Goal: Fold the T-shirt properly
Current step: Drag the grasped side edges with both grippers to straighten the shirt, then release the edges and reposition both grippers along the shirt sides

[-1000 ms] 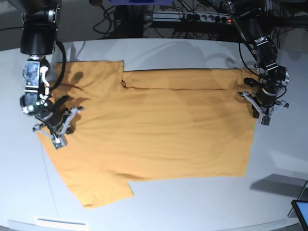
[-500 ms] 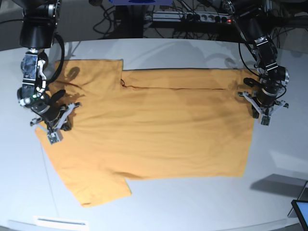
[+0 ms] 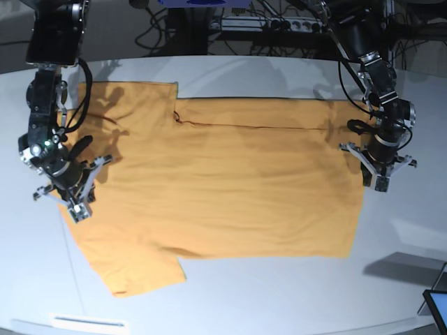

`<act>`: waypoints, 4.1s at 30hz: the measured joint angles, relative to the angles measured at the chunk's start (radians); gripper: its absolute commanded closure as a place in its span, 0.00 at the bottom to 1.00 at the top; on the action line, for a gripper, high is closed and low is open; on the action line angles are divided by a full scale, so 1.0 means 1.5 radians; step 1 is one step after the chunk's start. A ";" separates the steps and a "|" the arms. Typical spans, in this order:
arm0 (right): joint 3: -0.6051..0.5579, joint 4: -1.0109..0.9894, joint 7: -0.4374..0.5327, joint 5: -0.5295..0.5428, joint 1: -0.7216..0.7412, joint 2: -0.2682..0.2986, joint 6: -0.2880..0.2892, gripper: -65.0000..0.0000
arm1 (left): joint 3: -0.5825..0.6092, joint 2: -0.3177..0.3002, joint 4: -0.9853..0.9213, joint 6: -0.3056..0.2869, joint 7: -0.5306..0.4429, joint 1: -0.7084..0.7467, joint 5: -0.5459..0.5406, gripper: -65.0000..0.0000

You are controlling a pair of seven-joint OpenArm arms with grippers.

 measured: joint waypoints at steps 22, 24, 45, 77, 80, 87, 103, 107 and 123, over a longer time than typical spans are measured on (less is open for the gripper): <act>0.049 0.067 -0.024 -0.004 -0.028 0.008 0.005 1.00 | 0.056 0.010 0.065 0.000 0.047 -0.031 0.000 0.95; 0.049 0.043 -0.042 0.007 -0.002 0.024 0.012 1.00 | 0.055 0.009 0.041 -0.001 0.056 -0.045 0.005 0.89; 0.053 -0.422 -0.003 -0.001 0.303 0.069 0.106 0.71 | 0.047 -0.053 -0.118 0.000 0.111 -0.160 0.072 0.54; 0.053 -0.726 0.140 -0.006 0.467 0.118 0.106 0.49 | 0.047 -0.077 -0.120 0.000 0.107 -0.159 0.067 0.53; 0.053 -0.751 0.146 -0.006 0.469 0.116 0.106 0.49 | 0.047 -0.078 -0.120 0.000 0.107 -0.156 0.068 0.53; 0.056 -0.808 0.192 -0.006 0.466 0.115 0.106 0.49 | 0.047 -0.078 -0.120 0.000 0.107 -0.155 0.068 0.53; 0.055 -0.808 0.220 -0.006 0.454 0.097 0.105 0.49 | 0.047 -0.077 -0.103 0.000 0.111 -0.139 0.071 0.53; 0.055 -0.808 0.232 -0.006 0.451 0.099 0.105 0.49 | 0.048 -0.087 -0.073 0.000 0.105 -0.116 0.066 0.53; 0.054 -0.811 0.268 -0.009 0.431 0.109 0.070 0.48 | 0.047 -0.104 -0.064 -0.001 0.110 -0.091 0.067 0.53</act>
